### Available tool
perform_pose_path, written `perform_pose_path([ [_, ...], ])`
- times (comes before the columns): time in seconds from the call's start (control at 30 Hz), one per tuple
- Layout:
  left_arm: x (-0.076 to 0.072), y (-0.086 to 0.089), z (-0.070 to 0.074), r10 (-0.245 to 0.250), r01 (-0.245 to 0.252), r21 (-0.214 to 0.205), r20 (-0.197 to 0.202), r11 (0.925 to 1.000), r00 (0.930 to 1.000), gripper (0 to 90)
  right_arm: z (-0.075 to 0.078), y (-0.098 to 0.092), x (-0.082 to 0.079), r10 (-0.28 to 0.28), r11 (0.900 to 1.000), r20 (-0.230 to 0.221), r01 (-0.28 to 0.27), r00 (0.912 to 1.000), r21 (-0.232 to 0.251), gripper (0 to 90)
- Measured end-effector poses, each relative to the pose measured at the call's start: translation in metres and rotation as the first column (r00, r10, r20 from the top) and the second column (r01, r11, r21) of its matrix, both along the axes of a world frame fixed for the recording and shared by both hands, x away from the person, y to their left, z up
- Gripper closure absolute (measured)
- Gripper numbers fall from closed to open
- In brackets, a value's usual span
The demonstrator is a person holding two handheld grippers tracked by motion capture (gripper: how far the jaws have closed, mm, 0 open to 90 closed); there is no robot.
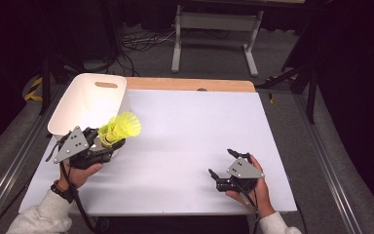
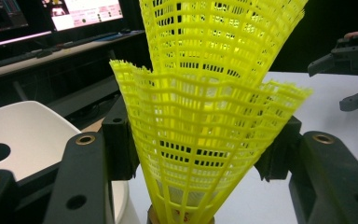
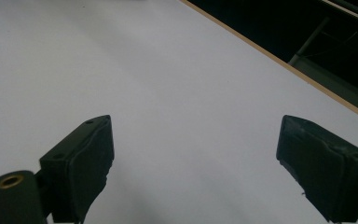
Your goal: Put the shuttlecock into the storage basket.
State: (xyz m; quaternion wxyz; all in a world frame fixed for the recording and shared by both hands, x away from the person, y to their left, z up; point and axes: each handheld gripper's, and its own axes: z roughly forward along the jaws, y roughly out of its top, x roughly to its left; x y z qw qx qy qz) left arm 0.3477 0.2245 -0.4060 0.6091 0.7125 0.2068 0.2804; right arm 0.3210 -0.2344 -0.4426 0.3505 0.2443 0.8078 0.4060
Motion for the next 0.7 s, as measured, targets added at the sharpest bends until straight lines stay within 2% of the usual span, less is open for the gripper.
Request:
perform_pose_path([
  [0.3,-0.001,0.015,0.005,0.033,-0.033,-0.033,0.005,0.9989,0.9994,43.0,0.000,0.000,0.000,0.001,1.0000,-0.005,-0.001,1.0000,0.000,11.7],
  [0.7,-0.001,0.028,0.011,0.071,-0.071,-0.046,0.015,0.9964,0.9973,41.8,-0.001,0.000,0.002,0.000,1.0000,-0.011,0.000,0.9999,0.000,11.7],
])
